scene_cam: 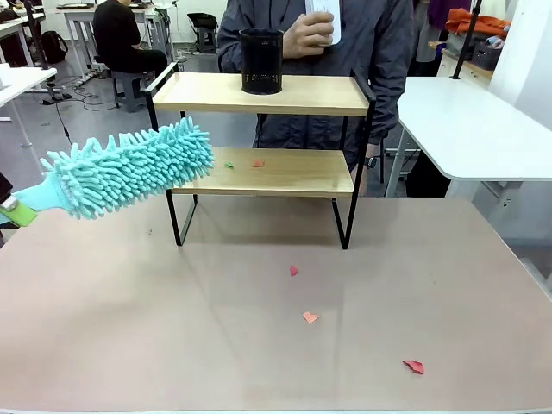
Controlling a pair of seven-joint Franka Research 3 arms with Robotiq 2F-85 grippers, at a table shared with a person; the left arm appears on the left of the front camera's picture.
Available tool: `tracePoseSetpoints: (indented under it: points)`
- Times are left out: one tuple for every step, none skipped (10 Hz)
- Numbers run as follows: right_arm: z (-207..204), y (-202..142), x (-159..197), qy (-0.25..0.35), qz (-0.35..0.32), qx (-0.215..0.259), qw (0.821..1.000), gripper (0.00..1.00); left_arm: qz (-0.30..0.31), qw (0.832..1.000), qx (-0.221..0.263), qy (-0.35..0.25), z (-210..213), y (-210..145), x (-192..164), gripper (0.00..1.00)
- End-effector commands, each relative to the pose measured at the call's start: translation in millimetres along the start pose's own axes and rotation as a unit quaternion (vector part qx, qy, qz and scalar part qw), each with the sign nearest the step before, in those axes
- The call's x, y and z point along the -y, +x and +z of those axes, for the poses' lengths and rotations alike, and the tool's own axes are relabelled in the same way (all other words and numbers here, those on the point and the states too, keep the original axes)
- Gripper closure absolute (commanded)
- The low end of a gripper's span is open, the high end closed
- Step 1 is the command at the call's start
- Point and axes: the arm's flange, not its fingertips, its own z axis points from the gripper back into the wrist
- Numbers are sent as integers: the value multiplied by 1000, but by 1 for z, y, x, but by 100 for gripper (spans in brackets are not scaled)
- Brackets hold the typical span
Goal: Clean the shelf.
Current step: Clean the remaining tier of the Shelf with the Duster once objects are removed.
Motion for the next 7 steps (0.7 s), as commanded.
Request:
tracePoseSetpoints:
  points:
    - [0, 1, -1, 8, 13, 6, 1000, 0, 3, 1000, 14, 2, -3, 0, 12, 88]
    - [0, 1, -1, 8, 13, 6, 1000, 0, 8, 1000, 23, 5, -8, 1, 24, 88]
    - [0, 1, -1, 8, 13, 6, 1000, 0, 15, 999, 24, 21, -14, 4, 34, 88]
    - [0, 1, -1, 8, 13, 6, 1000, 0, 27, 999, 16, 25, -23, 7, 43, 88]
    - [0, 1, -1, 8, 13, 6, 1000, 0, 56, 996, 34, 59, -34, 9, 53, 88]
    - [0, 1, -1, 8, 13, 6, 1000, 0, 68, 993, 44, 83, -40, 9, 60, 88]
    - [0, 1, -1, 8, 13, 6, 1000, 0, 84, 987, 69, 119, -47, 11, 68, 88]
